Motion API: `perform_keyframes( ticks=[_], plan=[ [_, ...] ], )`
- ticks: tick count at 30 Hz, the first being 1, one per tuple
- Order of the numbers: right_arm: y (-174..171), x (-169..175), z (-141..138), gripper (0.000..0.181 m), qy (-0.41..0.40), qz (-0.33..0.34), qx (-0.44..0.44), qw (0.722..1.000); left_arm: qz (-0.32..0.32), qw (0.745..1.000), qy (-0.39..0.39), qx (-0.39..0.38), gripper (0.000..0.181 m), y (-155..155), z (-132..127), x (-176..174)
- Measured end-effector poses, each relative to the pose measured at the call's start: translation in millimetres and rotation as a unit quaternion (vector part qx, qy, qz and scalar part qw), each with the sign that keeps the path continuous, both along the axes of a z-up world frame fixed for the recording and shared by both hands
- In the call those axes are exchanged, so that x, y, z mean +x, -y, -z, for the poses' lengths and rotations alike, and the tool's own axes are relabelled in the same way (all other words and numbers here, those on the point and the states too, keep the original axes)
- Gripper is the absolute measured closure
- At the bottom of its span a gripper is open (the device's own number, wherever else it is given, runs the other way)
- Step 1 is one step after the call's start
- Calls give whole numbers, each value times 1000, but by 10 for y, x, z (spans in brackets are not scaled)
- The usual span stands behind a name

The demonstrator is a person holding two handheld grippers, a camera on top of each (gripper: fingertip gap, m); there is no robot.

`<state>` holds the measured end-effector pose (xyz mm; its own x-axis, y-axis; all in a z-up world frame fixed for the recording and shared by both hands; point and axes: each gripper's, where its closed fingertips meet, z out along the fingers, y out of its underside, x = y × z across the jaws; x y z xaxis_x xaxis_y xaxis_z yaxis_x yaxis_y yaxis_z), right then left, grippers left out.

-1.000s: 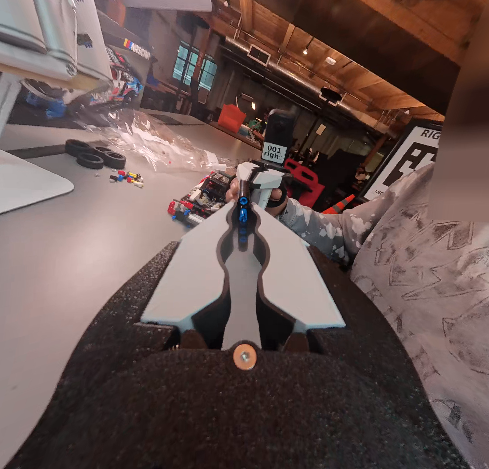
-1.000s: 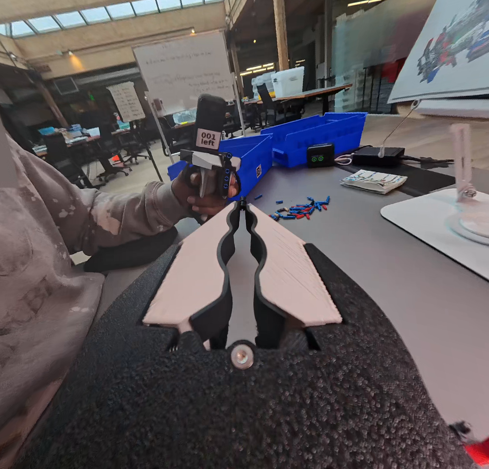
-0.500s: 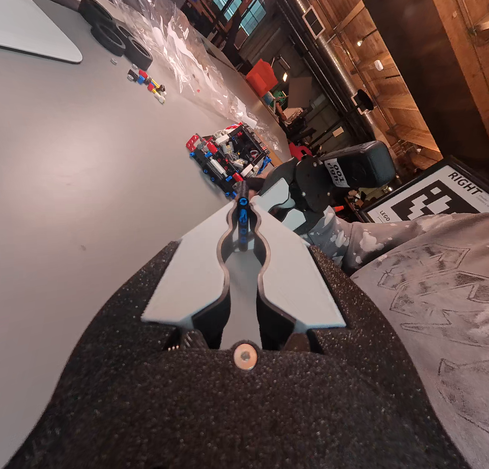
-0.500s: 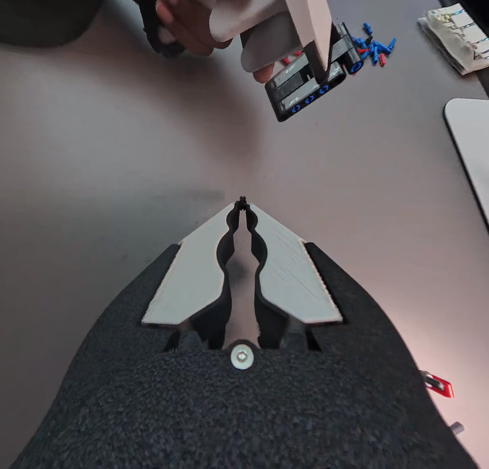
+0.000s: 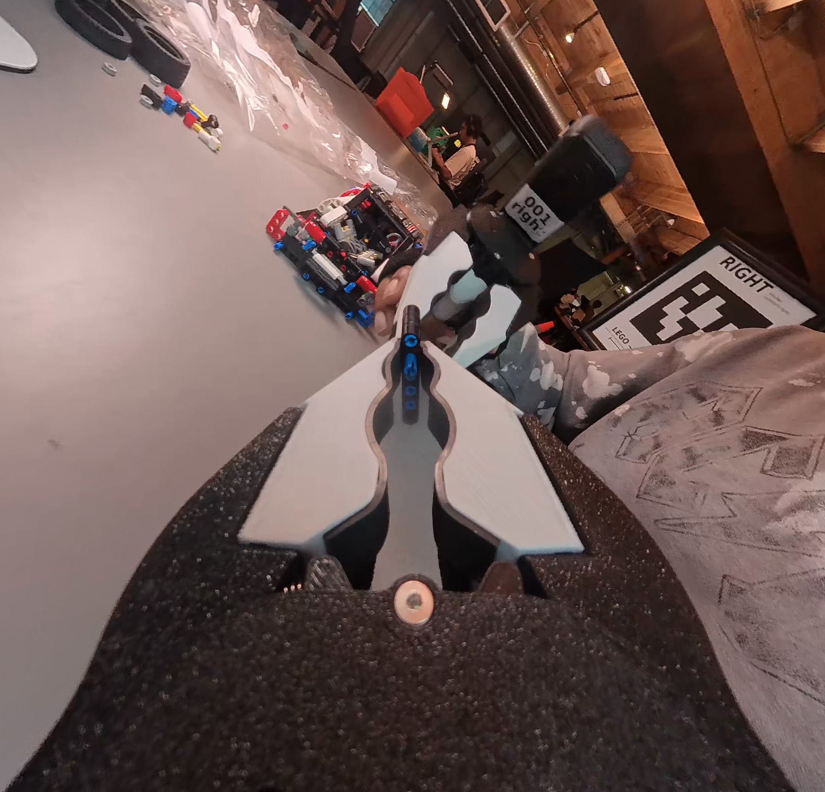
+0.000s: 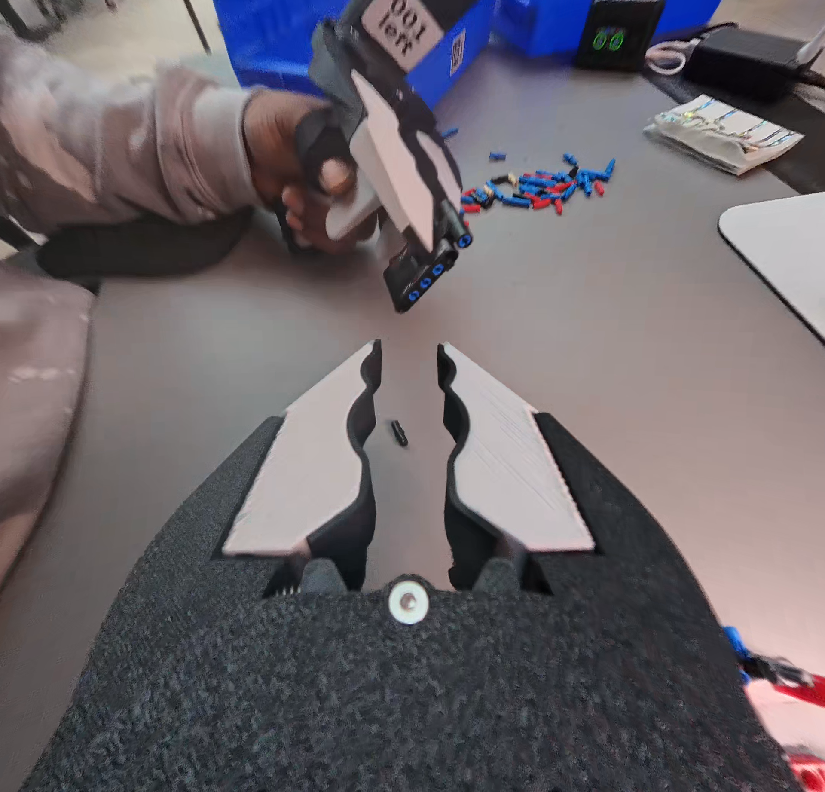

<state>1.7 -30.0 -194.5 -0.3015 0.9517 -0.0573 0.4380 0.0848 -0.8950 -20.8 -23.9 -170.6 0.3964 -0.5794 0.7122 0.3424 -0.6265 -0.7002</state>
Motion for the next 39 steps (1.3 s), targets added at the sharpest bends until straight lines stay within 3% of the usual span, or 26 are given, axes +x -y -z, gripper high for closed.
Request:
perform_keyframes(
  ticks=[1, 4, 9, 16, 27, 30, 31, 39],
  plan=[
    [2, -5, -97, 157, -19, 1, -34, 999, 7, 1000, 2, 8, 177, 19, -29, 29],
    [66, -44, -268, 157, -55, -5, -102, 993, 27, 999, 10, 29, 177, 72, -105, 125],
    [229, -135, -221, 167, -43, -17, -154, 987, 45, 998, 27, 42, 176, 123, -171, 248],
    [129, -94, -363, 175, -65, -17, -240, 969, 42, 996, 41, 68, 169, 148, -299, 159],
    [180, -86, -324, 175, -60, -28, -222, 973, 34, 996, 15, 79, 177, 151, -298, 147],
    [198, -111, -389, 165, -81, -25, -206, 975, 49, 996, -9, 75, 177, 181, -228, 208],
    [215, -107, -372, 174, -76, -28, -197, 977, 54, 996, -5, 77, 178, 196, -242, 239],
    [208, -51, -454, 176, -88, -47, -197, 975, 57, 992, -40, 103, 178, 238, -306, 235]
  ],
)
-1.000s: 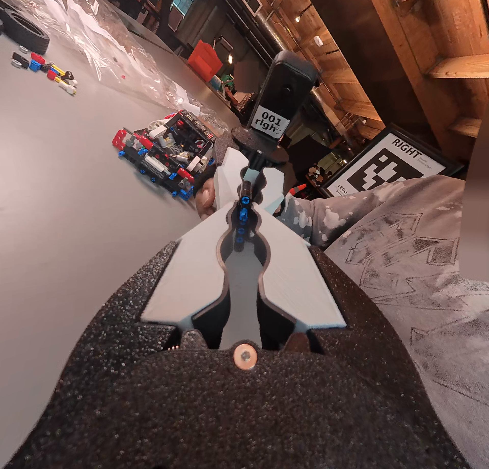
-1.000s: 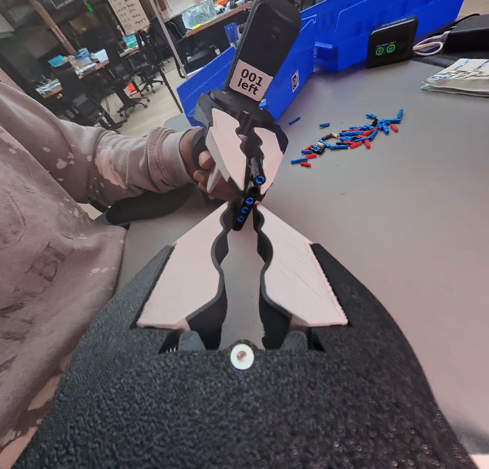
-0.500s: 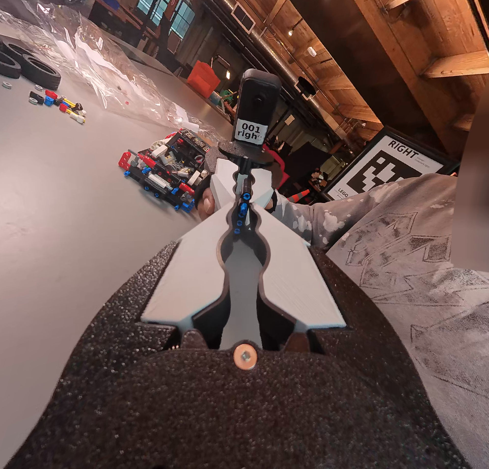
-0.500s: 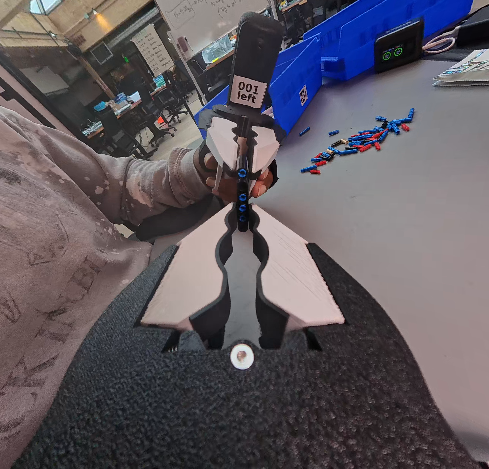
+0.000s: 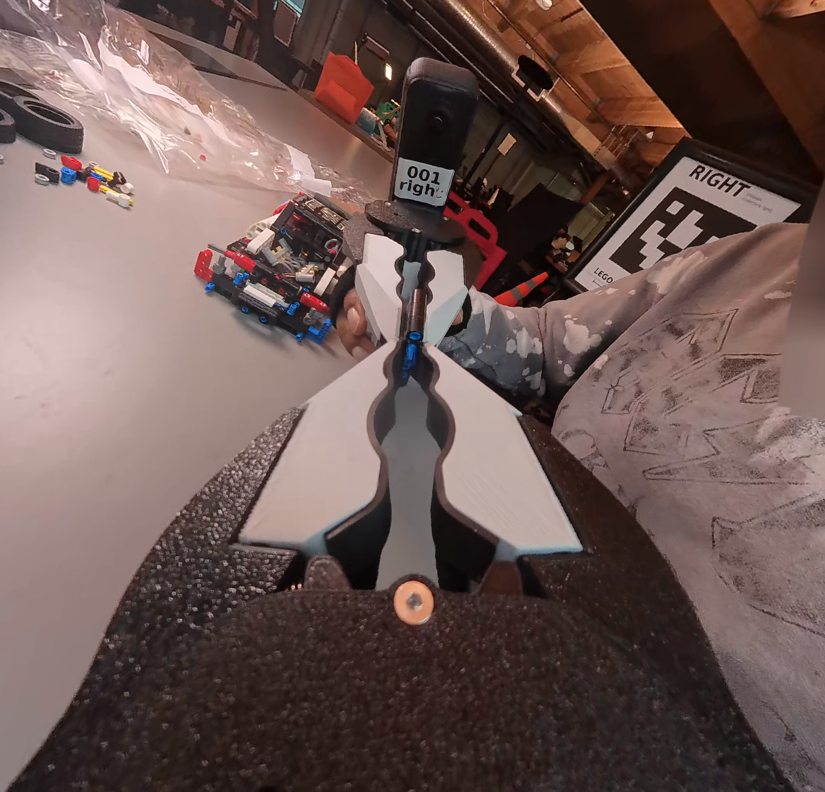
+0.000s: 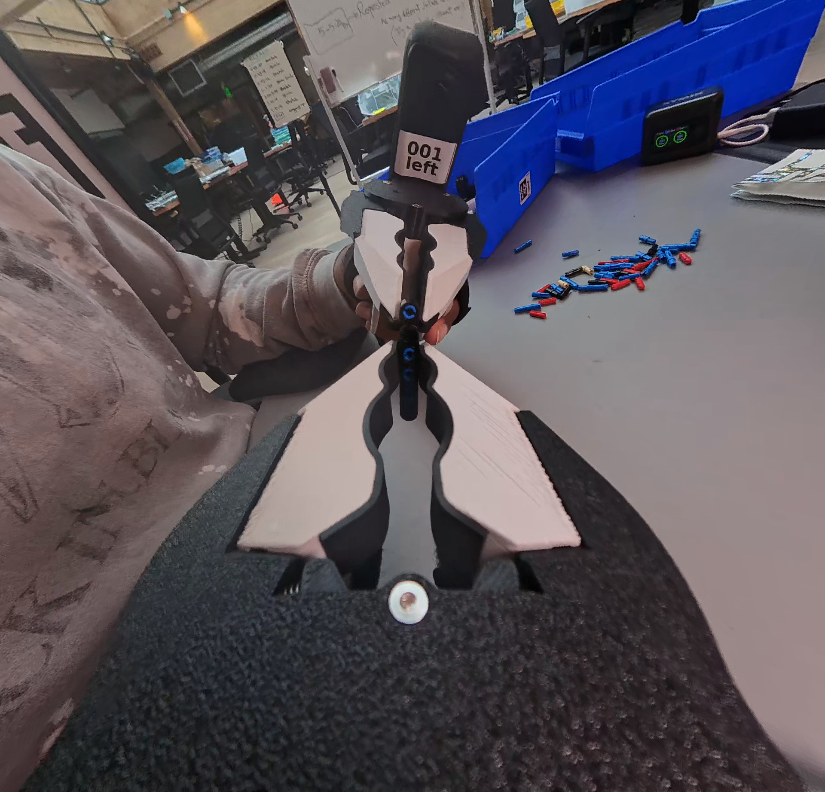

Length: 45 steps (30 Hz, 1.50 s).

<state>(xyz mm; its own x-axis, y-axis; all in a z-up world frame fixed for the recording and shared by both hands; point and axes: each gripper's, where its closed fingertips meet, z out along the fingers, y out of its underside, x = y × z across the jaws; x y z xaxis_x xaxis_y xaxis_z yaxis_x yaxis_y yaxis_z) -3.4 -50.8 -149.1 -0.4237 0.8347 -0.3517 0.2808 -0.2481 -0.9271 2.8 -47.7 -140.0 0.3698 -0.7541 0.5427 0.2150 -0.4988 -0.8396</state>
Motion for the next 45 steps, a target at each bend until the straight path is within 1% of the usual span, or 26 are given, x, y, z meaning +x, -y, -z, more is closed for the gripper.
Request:
perform_keyframes(
  ticks=[2, 3, 4, 5, 6, 7, 8, 10, 11, 12, 13, 15, 20, 21, 27, 32, 41, 45],
  plan=[
    [-3, 7, 10, 176, 3, -2, 4, 1000, 0, 1000, -2, 1, 180, 5, 7, -15],
    [-24, 16, 2, 176, 0, 2, 4, 1000, -10, 1000, 11, 5, 181, -8, -40, -75],
    [-91, 55, -35, 175, -11, 9, -4, 1000, -34, 999, 29, 8, 181, -49, -108, -227],
    [-224, 106, -122, 175, -28, 28, -25, 999, -60, 998, 24, 15, 181, -82, -135, -402],
    [-340, 157, -196, 175, -41, 45, -33, 998, -79, 997, -7, 22, 181, -98, -99, -513],
    [-409, 182, -238, 176, -49, 58, -29, 997, -83, 996, -29, 25, 181, -99, -66, -538],
    [-423, 184, -259, 176, -52, 63, -28, 996, -73, 997, -28, 22, 181, -84, -59, -484],
    [-355, 149, -241, 175, -50, 54, -34, 997, -38, 999, -17, 12, 181, -41, -20, -275],
    [-310, 127, -220, 175, -46, 48, -36, 997, -33, 999, -14, 11, 181, -42, -5, -190],
    [-267, 111, -201, 175, -42, 41, -36, 998, -29, 999, -9, 11, 169, -45, -11, -121],
    [-234, 103, -188, 175, -40, 35, -36, 998, -28, 1000, -5, 11, 163, -54, -22, -74],
    [-193, 91, -163, 175, -35, 27, -37, 998, -30, 999, 2, 14, 171, -71, -50, -26],
    [-120, 57, -110, 175, -25, 18, -35, 999, -32, 999, 7, 18, 175, -76, -76, 17],
    [-105, 49, -98, 175, -23, 15, -33, 999, -33, 999, 3, 18, 179, -77, -65, 23],
    [-75, 47, -107, 175, -27, 11, -26, 999, -33, 999, -6, 23, 180, -52, -72, 20],
    [-97, 9, -158, 176, -48, 21, -53, 997, -37, 999, -22, 30, 181, -61, -94, -26],
    [-139, 11, -301, 176, -83, 30, -81, 993, -39, 999, 2, 31, 181, -56, -159, -27],
    [-159, 9, -385, 177, -102, 41, -92, 990, -42, 998, 28, 34, 181, -65, -224, -32]
  ],
)
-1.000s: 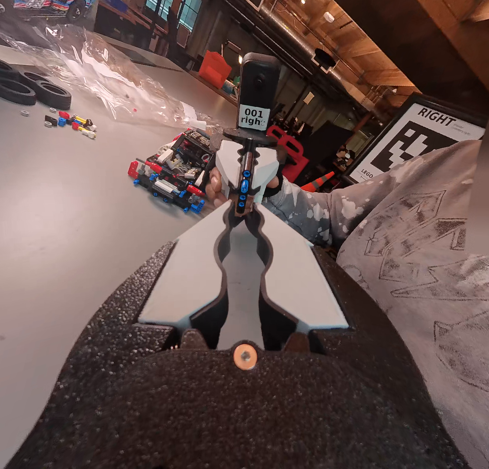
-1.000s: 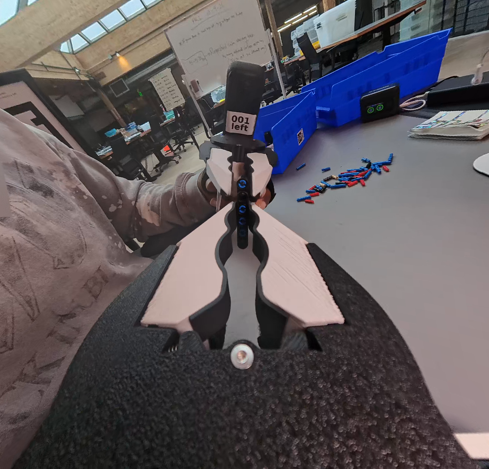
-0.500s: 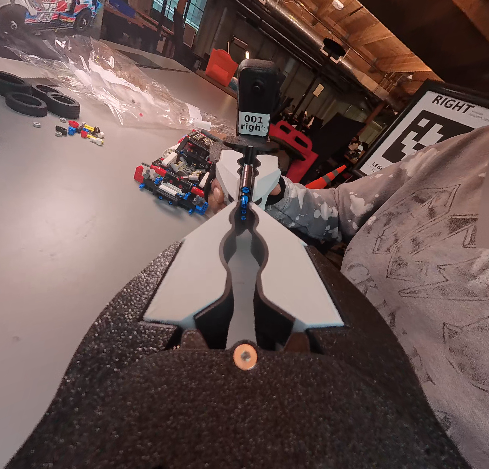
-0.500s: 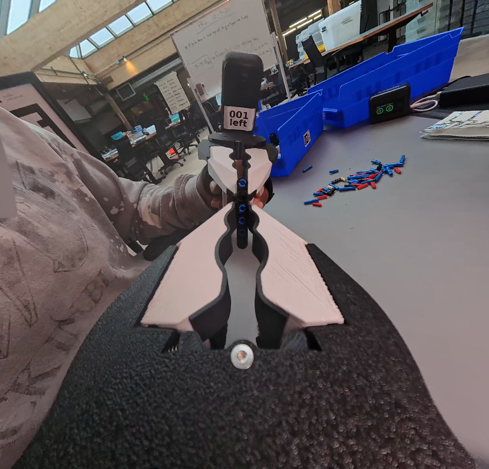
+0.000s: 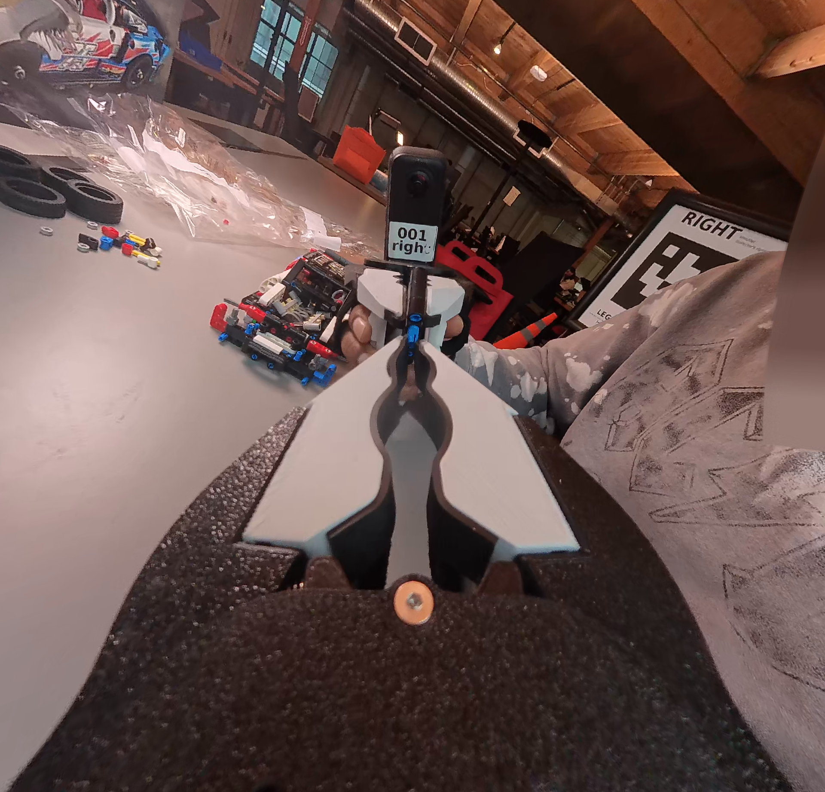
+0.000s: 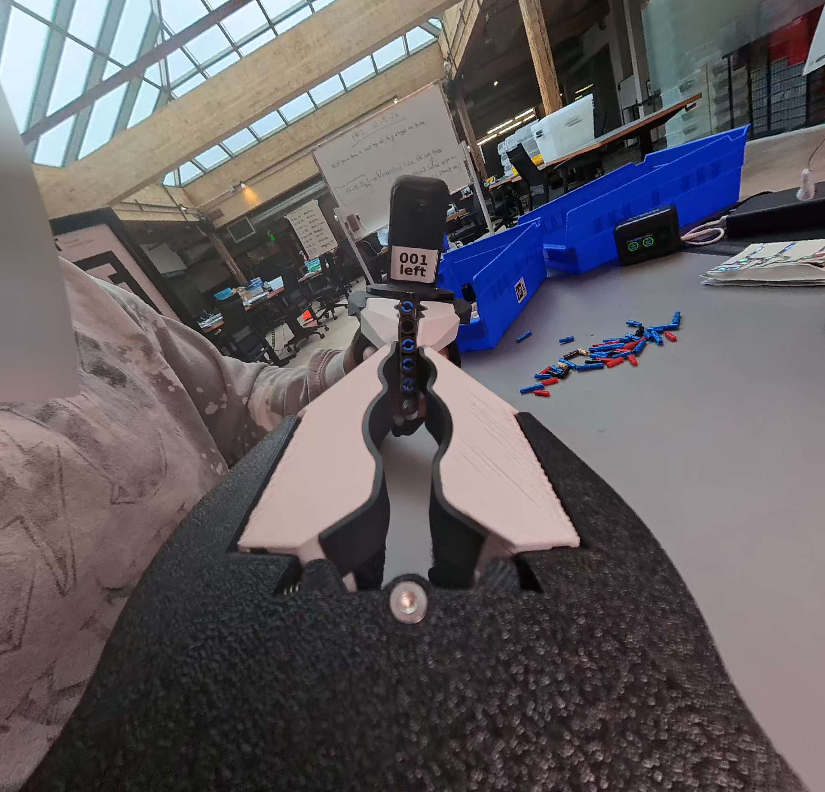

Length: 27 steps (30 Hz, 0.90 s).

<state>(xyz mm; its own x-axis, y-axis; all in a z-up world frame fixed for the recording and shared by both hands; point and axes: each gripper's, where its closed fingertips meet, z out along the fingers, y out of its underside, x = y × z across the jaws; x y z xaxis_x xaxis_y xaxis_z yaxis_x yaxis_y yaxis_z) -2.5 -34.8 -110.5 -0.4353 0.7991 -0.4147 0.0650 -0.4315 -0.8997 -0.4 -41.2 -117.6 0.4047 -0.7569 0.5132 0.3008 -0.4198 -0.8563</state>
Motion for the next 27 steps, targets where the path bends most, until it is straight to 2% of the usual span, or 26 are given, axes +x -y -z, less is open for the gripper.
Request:
perform_keyframes(
  ticks=[10, 11, 12, 13, 14, 15, 17, 19, 20, 24, 27],
  plan=[
    [-24, 6, -106, 177, -30, 11, -23, 999, 5, 998, 57, -6, 181, -8, -92, 3],
    [-26, 18, -123, 173, -36, 8, -30, 999, -2, 998, 56, -9, 181, -22, -69, -26],
    [-262, 156, -380, 177, -102, 33, -99, 989, -23, 997, 66, -15, 181, -49, -37, -158],
    [-530, 338, -525, 177, -136, 57, -130, 980, -42, 995, 91, -19, 181, -60, -47, -328],
    [-587, 405, -501, 177, -131, 80, -100, 983, -51, 995, 88, -16, 181, -57, -44, -388],
    [-426, 329, -366, 176, -95, 71, -61, 991, -45, 997, 67, -8, 181, -53, -38, -319],
    [-167, 162, -215, 177, -70, 45, -57, 995, -21, 998, 61, -6, 181, -93, -48, -113],
    [-145, 118, -239, 176, -71, 36, -62, 995, 6, 996, 87, -18, 161, -95, -84, -14],
    [-191, 107, -215, 176, -64, 43, -63, 995, 8, 995, 100, -17, 160, -91, -114, -8],
    [-203, 62, -162, 175, -62, 57, -84, 993, -21, 986, 163, -11, 163, -145, -253, -41],
    [-185, 4, -184, 176, -67, 62, -92, 992, -39, 986, 161, -4, 172, -195, -273, -25]
  ],
)
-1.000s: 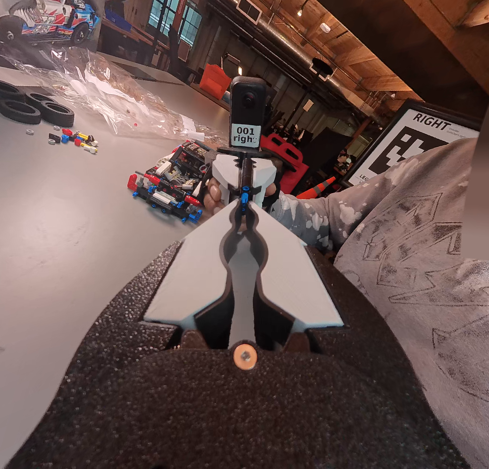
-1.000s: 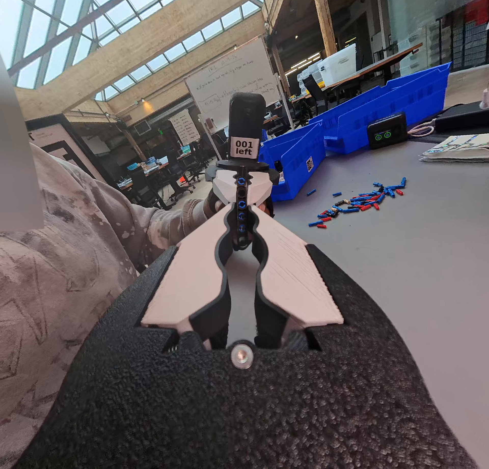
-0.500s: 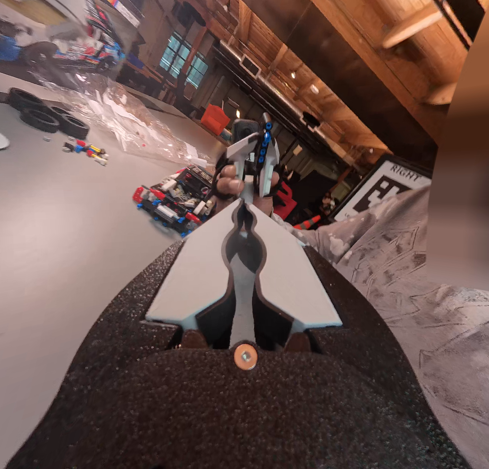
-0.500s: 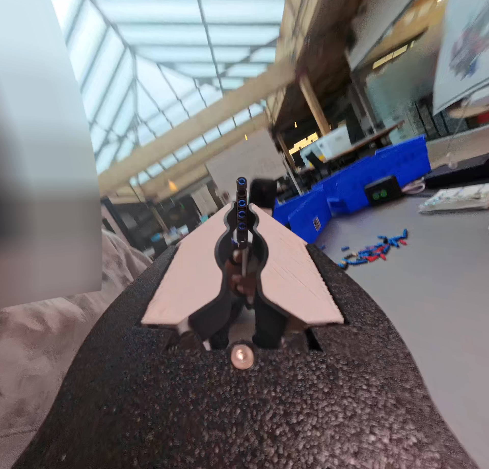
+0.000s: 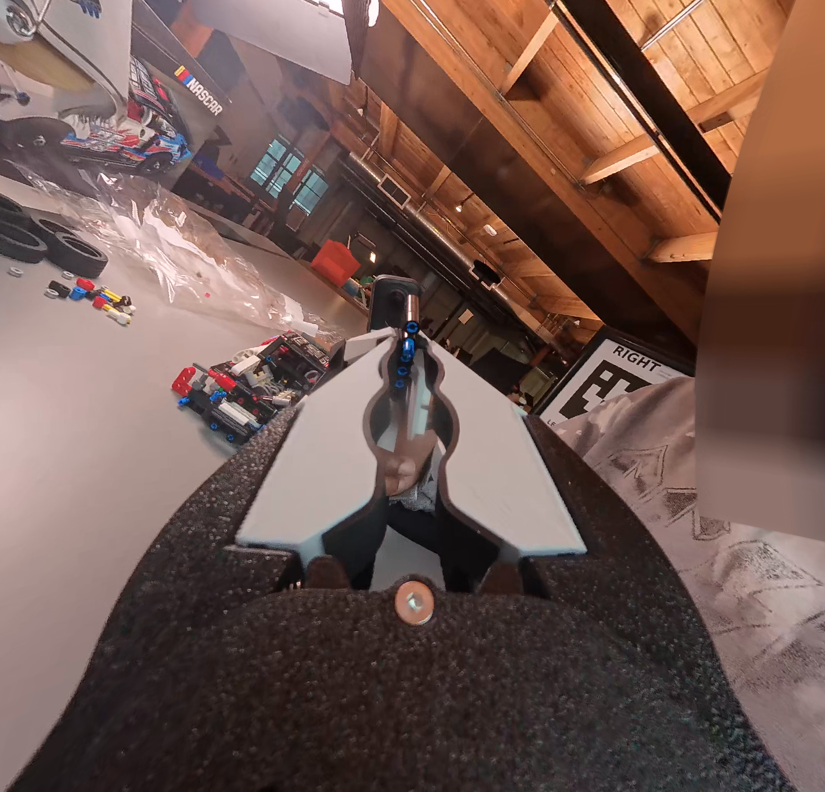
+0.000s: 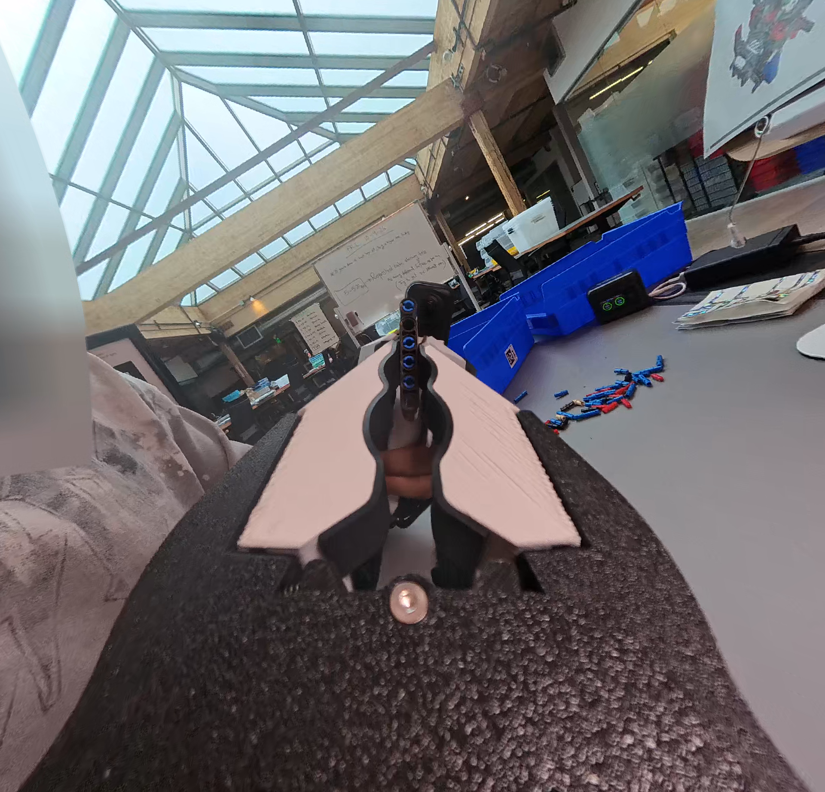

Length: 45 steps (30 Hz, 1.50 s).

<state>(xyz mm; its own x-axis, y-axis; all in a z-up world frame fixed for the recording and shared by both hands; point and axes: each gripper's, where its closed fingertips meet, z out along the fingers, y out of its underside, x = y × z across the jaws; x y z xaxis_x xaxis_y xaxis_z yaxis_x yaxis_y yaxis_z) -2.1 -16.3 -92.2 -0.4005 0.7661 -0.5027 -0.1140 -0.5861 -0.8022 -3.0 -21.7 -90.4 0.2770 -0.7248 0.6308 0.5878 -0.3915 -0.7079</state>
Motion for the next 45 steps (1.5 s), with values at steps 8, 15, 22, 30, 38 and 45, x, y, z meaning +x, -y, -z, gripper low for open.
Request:
perform_keyframes(
  ticks=[8, 15, 22, 30, 38, 45],
  plan=[
    [7, -24, 16, 176, -1, 8, -4, 1000, -15, 1000, -5, 0, 179, -13, -1, -42],
    [24, -26, 5, 176, -14, 3, -26, 1000, -9, 1000, 3, 1, 180, 10, -9, -43],
    [91, -28, 98, 172, 31, -8, 59, 998, 4, 999, -38, 8, 181, 63, 34, -35],
    [153, 41, 120, 167, 48, -14, 125, 991, 28, 995, -94, 15, 181, 146, 104, 58],
    [222, 67, 118, 175, 39, -35, 124, 991, 32, 994, -108, 18, 181, 172, 114, 103],
    [228, 36, 88, 175, 22, -44, 76, 996, 22, 995, -98, 25, 180, 173, 80, 71]
  ],
)
